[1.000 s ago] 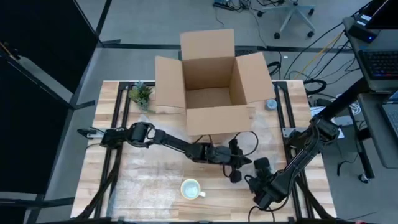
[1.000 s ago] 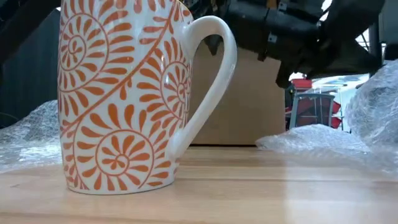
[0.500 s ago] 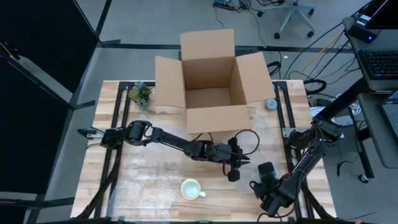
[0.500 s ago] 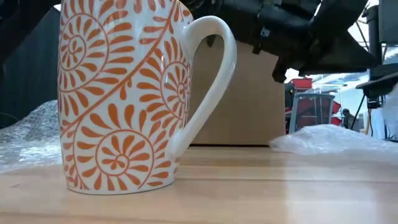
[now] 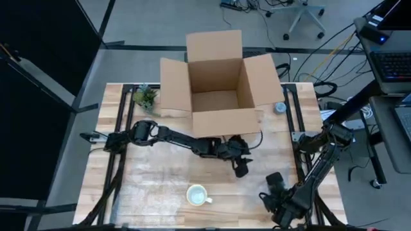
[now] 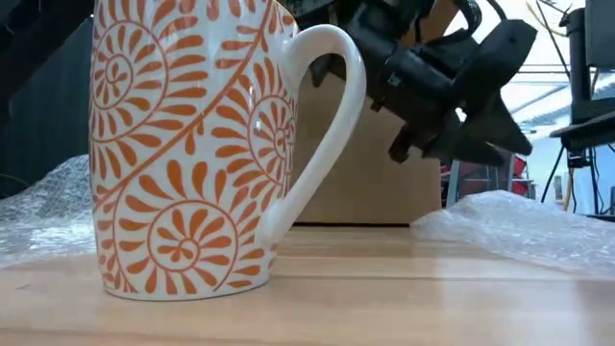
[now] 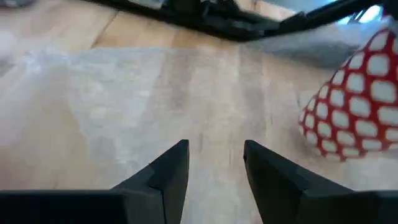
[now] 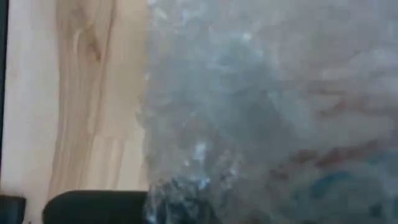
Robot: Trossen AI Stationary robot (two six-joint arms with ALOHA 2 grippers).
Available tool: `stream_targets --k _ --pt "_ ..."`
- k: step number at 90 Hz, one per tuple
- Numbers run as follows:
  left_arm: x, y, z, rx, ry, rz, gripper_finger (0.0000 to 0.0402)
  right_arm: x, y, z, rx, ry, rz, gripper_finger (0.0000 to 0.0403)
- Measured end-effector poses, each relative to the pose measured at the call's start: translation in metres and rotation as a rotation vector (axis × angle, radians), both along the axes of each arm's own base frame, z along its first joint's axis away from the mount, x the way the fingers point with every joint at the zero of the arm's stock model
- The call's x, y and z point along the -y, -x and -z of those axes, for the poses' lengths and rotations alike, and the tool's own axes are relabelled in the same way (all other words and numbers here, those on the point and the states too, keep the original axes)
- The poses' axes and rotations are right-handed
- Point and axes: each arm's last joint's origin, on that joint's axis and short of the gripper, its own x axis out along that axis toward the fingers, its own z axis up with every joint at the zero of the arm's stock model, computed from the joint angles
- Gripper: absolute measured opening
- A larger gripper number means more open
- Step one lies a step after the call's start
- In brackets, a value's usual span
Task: Wrap mug
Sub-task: Wrap the red mug with bubble wrap
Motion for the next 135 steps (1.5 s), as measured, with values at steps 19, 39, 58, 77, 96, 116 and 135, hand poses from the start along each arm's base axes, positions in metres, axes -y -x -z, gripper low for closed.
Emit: stream_targets --k 19,39,58,77,96,116,135 --pt "-0.001 -0.002 0.007 0.006 -0.026 0.001 0.0143 0.000 -0.003 0.000 0.010 -0.015 0.002 0.0020" --pt "-0.005 -0.001 0.027 -0.072 -0.073 -0.054 0.0143 0.000 -0.004 0.000 0.015 -0.012 0.001 0.0020" --pt "-0.009 0.001 0.029 -0.105 -0.097 -0.084 0.0143 0.000 -0.004 0.000 0.015 -0.012 -0.004 0.0020" --pt "-0.006 0.001 0.028 -0.098 -0.110 -0.095 0.0143 0.000 -0.004 0.000 0.015 -0.012 0.001 0.0020" --pt "-0.010 0.003 0.030 -0.131 -0.155 -0.152 0.0143 0.000 -0.004 0.000 0.015 -0.012 0.004 0.0020" --pt "-0.004 0.005 0.013 -0.093 -0.197 -0.177 0.0143 0.000 -0.003 0.002 0.018 -0.012 -0.001 0.0020" --pt "-0.015 0.002 0.043 -0.155 -0.054 -0.117 0.0143 0.002 -0.003 0.005 0.017 -0.007 0.001 0.0020"
